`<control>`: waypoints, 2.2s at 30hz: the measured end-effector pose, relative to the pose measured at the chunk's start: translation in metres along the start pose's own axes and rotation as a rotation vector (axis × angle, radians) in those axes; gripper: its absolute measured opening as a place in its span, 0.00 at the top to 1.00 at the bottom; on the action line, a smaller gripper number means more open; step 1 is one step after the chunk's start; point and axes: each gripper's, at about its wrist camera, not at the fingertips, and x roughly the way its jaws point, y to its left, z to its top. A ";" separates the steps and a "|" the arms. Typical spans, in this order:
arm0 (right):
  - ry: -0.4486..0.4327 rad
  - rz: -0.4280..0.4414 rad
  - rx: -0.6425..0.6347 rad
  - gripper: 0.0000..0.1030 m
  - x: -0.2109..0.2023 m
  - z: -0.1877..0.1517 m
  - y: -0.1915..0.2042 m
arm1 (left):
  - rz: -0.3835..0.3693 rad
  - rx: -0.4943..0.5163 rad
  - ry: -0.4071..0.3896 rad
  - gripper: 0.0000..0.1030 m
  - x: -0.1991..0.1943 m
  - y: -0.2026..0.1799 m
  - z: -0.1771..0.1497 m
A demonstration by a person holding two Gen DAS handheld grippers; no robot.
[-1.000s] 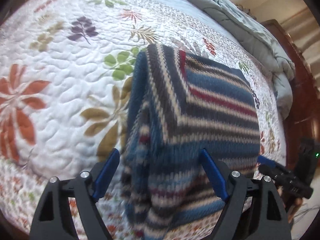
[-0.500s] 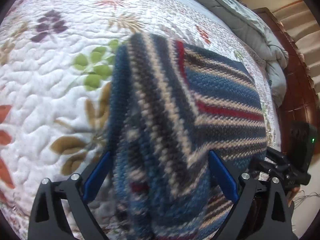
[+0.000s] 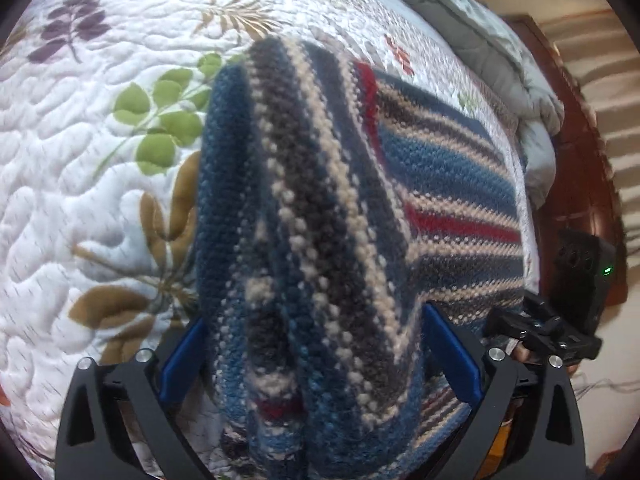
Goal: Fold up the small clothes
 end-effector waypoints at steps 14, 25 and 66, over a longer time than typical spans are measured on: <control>-0.028 -0.004 -0.004 0.40 -0.001 0.002 0.004 | -0.011 -0.039 -0.051 0.50 -0.002 -0.020 -0.005; -0.117 -0.044 -0.052 0.46 -0.055 -0.008 0.002 | -0.008 0.066 -0.109 0.53 -0.013 -0.085 -0.005; -0.138 -0.049 0.081 0.24 -0.112 -0.063 -0.137 | 0.144 0.251 -0.196 0.40 0.028 -0.169 -0.012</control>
